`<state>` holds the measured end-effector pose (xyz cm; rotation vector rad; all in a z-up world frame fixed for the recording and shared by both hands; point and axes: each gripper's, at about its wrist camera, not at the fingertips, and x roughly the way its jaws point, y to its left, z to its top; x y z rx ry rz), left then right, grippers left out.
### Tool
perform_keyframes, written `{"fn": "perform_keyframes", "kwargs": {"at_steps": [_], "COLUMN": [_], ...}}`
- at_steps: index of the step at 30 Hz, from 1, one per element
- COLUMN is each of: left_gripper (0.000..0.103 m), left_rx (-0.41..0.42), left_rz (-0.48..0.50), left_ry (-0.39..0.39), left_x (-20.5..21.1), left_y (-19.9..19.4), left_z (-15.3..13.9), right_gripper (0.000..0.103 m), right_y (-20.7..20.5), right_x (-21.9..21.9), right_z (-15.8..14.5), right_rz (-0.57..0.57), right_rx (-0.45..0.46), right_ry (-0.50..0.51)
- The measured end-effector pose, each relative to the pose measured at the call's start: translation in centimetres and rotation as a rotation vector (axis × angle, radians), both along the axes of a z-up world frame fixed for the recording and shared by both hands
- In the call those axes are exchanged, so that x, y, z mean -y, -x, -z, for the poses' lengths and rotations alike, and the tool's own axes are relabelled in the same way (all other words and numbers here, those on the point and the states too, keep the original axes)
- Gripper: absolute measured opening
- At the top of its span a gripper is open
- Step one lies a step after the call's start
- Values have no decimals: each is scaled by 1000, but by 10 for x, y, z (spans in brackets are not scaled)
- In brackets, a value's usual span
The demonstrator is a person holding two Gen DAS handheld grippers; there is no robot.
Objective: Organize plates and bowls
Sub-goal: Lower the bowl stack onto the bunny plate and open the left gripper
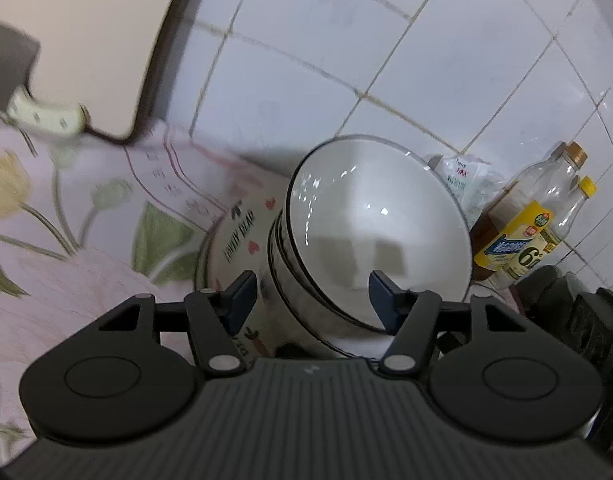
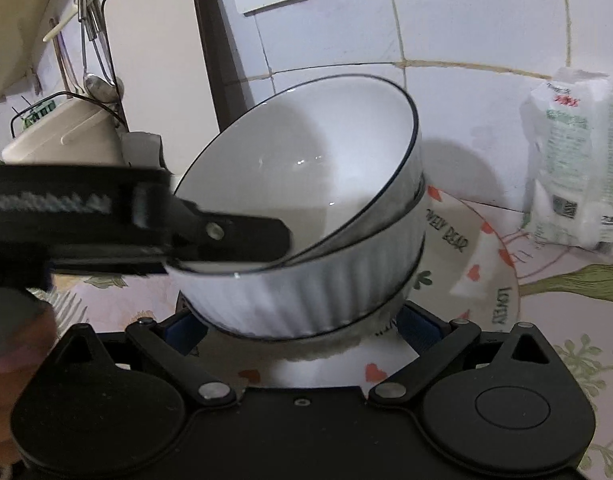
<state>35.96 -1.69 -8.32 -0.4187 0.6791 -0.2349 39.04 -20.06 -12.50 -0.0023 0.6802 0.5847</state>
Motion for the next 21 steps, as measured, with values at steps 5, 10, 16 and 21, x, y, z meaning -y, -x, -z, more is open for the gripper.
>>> {"fn": "perform_keyframes", "kwargs": {"at_steps": [5,10,16,21], "left_gripper": [70,71,72,73], "left_rx": [97,146,197,235], "left_rz": [-19,-18,0,20], "left_ry": [-83,-102,-151,-198], "left_x": [0,-5,-3,-1], "left_y": [29,62,106,144], "left_z": [-21,-37,-52,-66], "right_gripper": [102,102,102,102], "right_y": [26,60,100,134], "right_x": [11,20,31,35], "right_z": [-6,-14,-30,-45], "right_rz": [21,54,83,113], "right_rx": [47,117,187,256], "right_ry": [13,23,2,4]}}
